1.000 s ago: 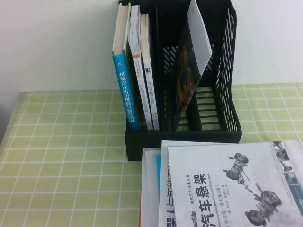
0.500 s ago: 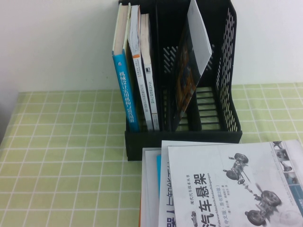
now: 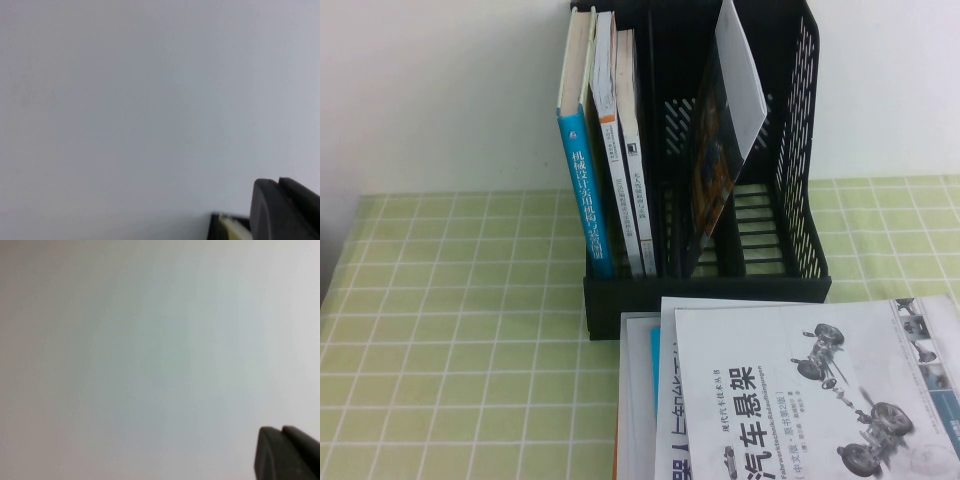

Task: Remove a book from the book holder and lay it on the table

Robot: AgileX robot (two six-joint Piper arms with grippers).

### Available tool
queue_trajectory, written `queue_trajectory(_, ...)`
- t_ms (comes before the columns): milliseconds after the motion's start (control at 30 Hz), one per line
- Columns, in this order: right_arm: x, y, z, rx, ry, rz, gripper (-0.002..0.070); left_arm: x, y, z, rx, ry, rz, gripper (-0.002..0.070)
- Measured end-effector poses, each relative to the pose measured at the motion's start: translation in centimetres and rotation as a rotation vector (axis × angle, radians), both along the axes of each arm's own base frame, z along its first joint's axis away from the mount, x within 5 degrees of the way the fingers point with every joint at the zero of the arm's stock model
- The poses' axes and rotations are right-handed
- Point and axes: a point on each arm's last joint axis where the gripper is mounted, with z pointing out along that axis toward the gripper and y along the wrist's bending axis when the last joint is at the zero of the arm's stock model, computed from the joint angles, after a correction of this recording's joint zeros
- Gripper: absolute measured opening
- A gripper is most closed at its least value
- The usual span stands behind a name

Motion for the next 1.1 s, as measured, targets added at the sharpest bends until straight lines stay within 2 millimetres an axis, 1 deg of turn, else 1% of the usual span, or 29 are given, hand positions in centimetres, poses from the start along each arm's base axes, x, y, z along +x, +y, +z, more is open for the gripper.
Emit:
queue_trajectory(33,0.6,-0.1,0.6,-0.013,0.06,-0.019,-0.0002,0.6,-0.1,0.5,0.036,0.051,0.003,-0.0003)
queue_trajectory(67,1.7,-0.3,0.9,-0.024,0.153,-0.042,-0.0002,1.4,-0.3,1.0,0.071,0.124,0.0,-0.0003)
queue_trajectory(133,3.8,-0.7,0.9,-0.038,0.336,-0.089,-0.0002,3.3,-0.6,1.4,0.113,0.275,-0.016,-0.0003)
queue_trajectory(200,6.0,-1.3,0.1,-0.064,0.531,-0.142,-0.0002,5.1,-0.9,0.8,0.151,0.439,-0.043,-0.0003)
queue_trajectory(267,7.4,-1.7,-1.1,-0.135,0.684,-0.198,-0.0002,6.4,-1.3,-0.2,0.17,0.555,-0.076,-0.0003)
queue_trajectory(333,8.1,-2.0,-1.9,-0.18,0.788,-0.222,-0.0002,7.5,-1.7,-1.0,0.19,0.639,-0.107,-0.0003)
queue_trajectory(433,8.2,-1.9,-2.7,-0.161,0.873,-0.199,-0.0002,8.7,-2.4,-2.0,0.209,0.714,-0.148,-0.0003)
queue_trajectory(533,8.2,-1.3,-3.2,-0.096,0.887,-0.116,-0.0002,9.5,-3.0,-2.6,0.174,0.76,-0.2,-0.0003)
queue_trajectory(633,8.5,-0.1,-4.4,-0.015,0.903,0.035,-0.0002,10.6,-3.8,-3.2,0.195,0.782,-0.251,-0.0003)
queue_trajectory(767,9.5,2.0,-7.3,0.051,0.986,0.285,-0.0002,12.3,-5.5,-3.7,0.312,0.759,-0.343,-0.0002)
queue_trajectory(867,10.7,3.5,-9.2,0.002,1.082,0.449,-0.0002,14.2,-7.3,-3.1,0.405,0.732,-0.42,-0.0003)
queue_trajectory(967,13.0,4.8,-11.0,-0.069,1.172,0.593,-0.0002,16.4,-9.2,-2.2,0.454,0.703,-0.495,-0.0003)
queue_trajectory(1100,16.5,6.1,-12.5,-0.125,1.125,0.738,-0.0001,19.8,-11.4,-1.1,0.493,0.655,-0.582,-0.0002)
